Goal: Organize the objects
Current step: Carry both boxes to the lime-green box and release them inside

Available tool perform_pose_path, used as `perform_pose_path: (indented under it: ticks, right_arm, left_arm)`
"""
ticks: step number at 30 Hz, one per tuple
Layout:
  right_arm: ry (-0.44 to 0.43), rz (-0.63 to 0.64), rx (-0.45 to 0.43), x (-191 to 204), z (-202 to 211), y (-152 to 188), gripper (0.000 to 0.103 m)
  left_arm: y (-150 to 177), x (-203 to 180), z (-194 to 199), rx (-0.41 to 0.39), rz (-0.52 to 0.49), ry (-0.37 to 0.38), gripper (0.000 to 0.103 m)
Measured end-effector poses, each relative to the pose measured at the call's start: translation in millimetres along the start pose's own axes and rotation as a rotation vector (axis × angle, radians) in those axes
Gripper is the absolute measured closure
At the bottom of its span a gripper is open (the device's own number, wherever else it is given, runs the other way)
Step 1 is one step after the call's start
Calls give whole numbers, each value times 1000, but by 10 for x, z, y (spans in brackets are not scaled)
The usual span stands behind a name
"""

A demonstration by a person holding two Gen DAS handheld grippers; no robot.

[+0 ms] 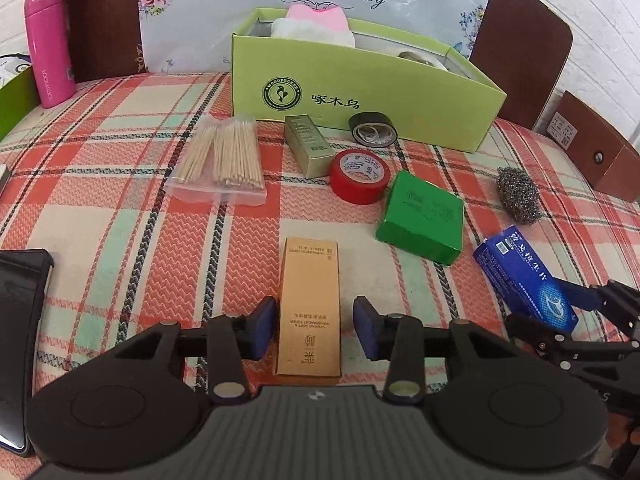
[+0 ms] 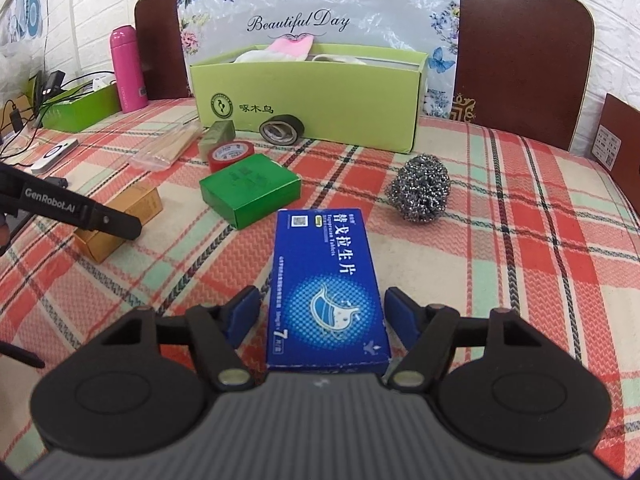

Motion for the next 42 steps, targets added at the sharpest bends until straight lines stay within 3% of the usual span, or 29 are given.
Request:
perform_pose_path:
  ticks: [4,5,7,14,26,33,42]
  right_arm:
    - [0,10,-12,17,-11,3,48]
    - [2,12,-15,23,-14,6,48]
    - [-4,19,-17,47,-9,4,48]
    - [-49,-11,-84,107,135,-163,48]
    - [-16,-23,-281,-107,184,-961,48]
    - [59,-25,-359,-319,-101,-1431,48]
    - [116,-64,-396,-497,-790,-1923,48]
  left_arm:
    - [21,-24,-4,-6,-27,-3,60]
    - [26,-26,-1,-7,-34,-5,60]
    - [22,-14,4,-8,-47,-20,69]
    - [-156,-176,147,-43,-30,64,69]
    - [-1144,-668,335,-255,-66,189,69]
    - [-1707,-705,90,-328,-5,165,69]
    - [-2197,-655,-507,-319,23,108,69]
Point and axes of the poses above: each gripper's, at about its wrist camera, not at the fingertips, and z roughly against the way its jaws point, x to its left, y to its underside, the point moved 8 cm from there along -z, roughly the way its jaws point, and after that the axes turned 12 degrees about -x, right-handed, at the moved point
